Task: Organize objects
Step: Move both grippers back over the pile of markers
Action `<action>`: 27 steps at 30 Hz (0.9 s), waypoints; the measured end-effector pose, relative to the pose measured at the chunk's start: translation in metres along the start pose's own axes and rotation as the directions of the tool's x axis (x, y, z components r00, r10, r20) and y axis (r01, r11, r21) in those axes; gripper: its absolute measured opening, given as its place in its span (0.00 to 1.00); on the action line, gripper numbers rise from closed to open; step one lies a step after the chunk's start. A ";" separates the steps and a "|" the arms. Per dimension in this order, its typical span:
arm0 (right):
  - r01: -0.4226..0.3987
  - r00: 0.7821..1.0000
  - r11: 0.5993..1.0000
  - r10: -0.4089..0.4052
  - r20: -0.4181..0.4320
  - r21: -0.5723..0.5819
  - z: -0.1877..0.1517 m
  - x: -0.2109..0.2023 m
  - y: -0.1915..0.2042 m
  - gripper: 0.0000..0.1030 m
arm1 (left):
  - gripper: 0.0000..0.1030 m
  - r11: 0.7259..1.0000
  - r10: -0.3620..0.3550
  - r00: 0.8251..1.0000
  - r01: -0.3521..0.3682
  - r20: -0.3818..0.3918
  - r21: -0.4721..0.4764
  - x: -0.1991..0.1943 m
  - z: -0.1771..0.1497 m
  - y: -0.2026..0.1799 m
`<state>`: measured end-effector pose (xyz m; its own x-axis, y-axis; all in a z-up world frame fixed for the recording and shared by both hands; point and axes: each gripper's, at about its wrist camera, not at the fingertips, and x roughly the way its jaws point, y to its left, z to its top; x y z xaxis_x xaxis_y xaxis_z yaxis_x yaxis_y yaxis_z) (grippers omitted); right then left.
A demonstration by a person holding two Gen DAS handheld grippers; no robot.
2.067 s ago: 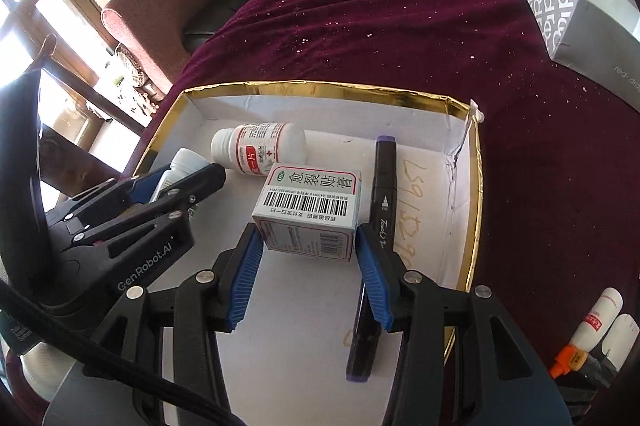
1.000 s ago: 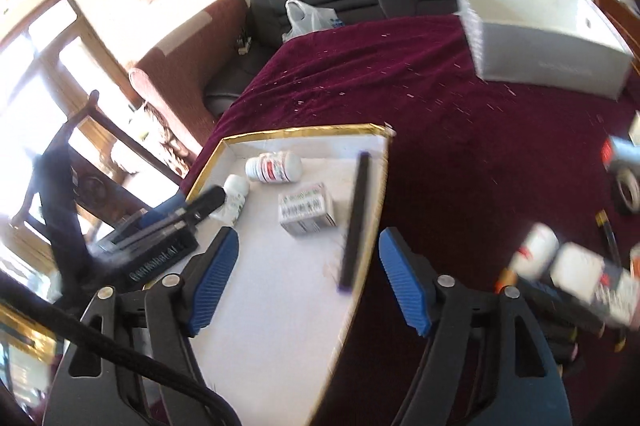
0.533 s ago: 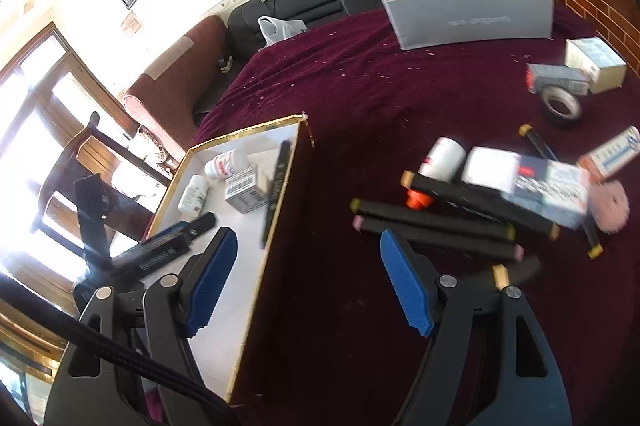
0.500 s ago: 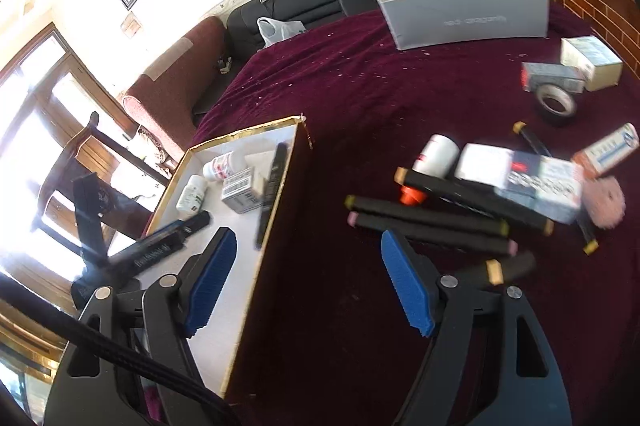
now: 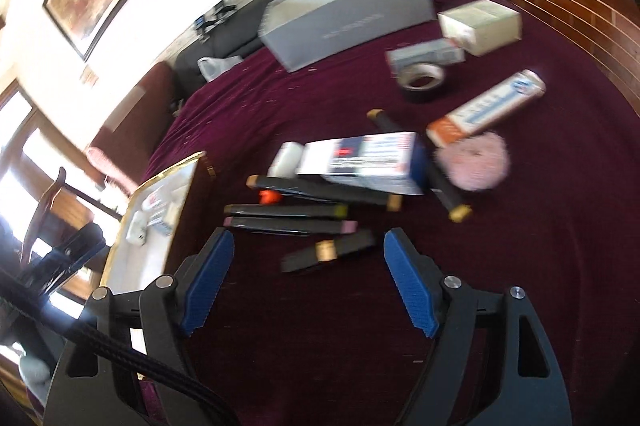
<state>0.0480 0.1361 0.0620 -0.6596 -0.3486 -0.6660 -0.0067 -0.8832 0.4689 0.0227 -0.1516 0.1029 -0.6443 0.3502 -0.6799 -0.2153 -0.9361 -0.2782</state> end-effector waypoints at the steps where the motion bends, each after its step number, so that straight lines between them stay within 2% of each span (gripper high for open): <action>1: 0.004 1.000 1.000 -0.004 0.001 0.009 0.000 -0.002 -0.006 0.75 | 0.64 1.000 -0.007 1.000 0.007 -0.016 0.015 0.007 0.001 -0.010; 4: 0.012 1.000 0.999 -0.012 0.011 0.033 0.000 -0.007 -0.024 0.75 | 0.64 0.999 -0.003 0.998 0.005 -0.055 0.036 0.027 0.001 -0.029; 9: 0.025 0.999 0.998 -0.028 0.046 0.058 0.005 -0.011 -0.053 0.75 | 0.64 1.000 0.013 0.993 -0.015 -0.121 -0.016 0.054 0.004 -0.034; 14: 0.022 0.996 0.997 -0.028 0.082 0.068 0.009 -0.010 -0.074 0.75 | 0.64 0.996 0.073 0.990 -0.077 -0.124 -0.034 0.067 0.012 -0.035; 22: -0.064 0.995 0.985 0.051 0.087 0.159 0.012 -0.007 -0.104 0.77 | 0.64 0.983 0.177 0.971 -0.168 -0.162 0.069 0.125 0.030 -0.051; 25: -0.077 0.994 0.983 0.063 0.088 0.166 0.012 -0.007 -0.106 0.78 | 0.64 0.982 0.187 0.966 -0.178 -0.178 0.065 0.147 0.031 -0.050; 27: -0.079 0.994 0.984 0.065 0.086 0.161 0.012 -0.007 -0.104 0.78 | 0.64 0.985 0.172 0.966 -0.169 -0.193 0.029 0.157 0.032 -0.044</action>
<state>0.0440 0.2343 0.0248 -0.7209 -0.3773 -0.5813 -0.0755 -0.7911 0.6070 -0.0924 -0.0562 0.0301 -0.5178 0.1840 -0.8355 -0.1245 -0.9824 -0.1392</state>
